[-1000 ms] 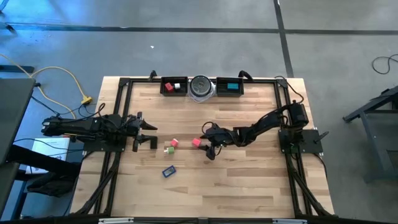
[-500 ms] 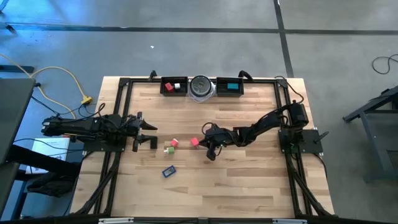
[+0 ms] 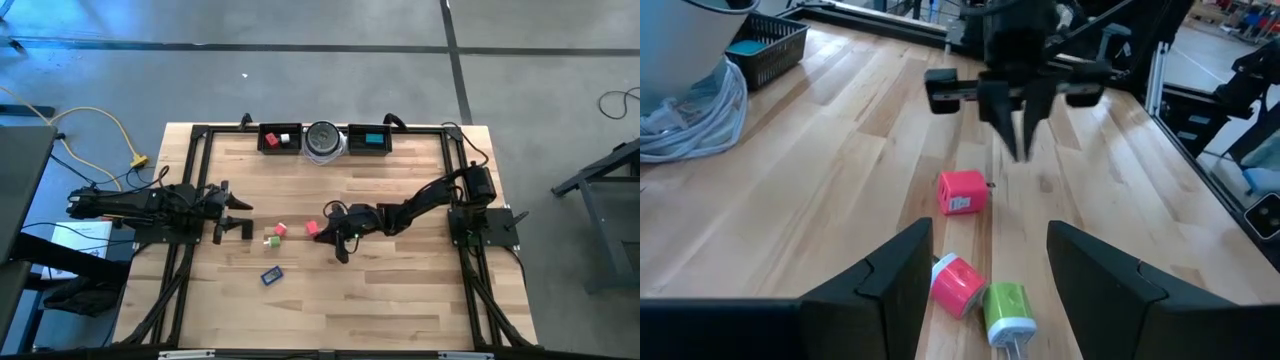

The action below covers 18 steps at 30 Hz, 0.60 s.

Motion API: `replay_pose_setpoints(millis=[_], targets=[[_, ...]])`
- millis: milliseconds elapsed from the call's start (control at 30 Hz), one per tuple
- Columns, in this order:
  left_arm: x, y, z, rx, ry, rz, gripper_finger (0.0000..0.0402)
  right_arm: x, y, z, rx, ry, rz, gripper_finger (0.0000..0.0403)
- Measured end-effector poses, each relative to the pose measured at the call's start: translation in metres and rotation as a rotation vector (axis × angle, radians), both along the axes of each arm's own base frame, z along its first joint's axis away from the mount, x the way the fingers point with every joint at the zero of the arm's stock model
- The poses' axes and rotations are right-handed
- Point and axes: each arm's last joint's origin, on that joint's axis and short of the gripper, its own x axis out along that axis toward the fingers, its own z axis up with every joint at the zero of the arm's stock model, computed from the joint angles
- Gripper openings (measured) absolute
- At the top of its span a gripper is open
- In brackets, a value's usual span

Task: Pick & Place Office items
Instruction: Put the right pink charger adapter into the left black basket

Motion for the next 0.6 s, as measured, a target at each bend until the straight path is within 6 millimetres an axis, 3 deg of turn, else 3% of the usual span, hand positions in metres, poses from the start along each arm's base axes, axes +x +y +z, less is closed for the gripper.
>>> replay_pose_setpoints(millis=[333,600], targets=[[0.007,-0.003,-0.006,-0.065,0.076,-0.061,0.0192,0.001,-0.002,0.002,0.049,-0.009,-0.059,0.0146],[0.041,-0.006,-0.011,-0.048,0.105,-0.088,0.0192,0.006,-0.002,0.007,0.043,-0.030,-0.092,0.0196]])
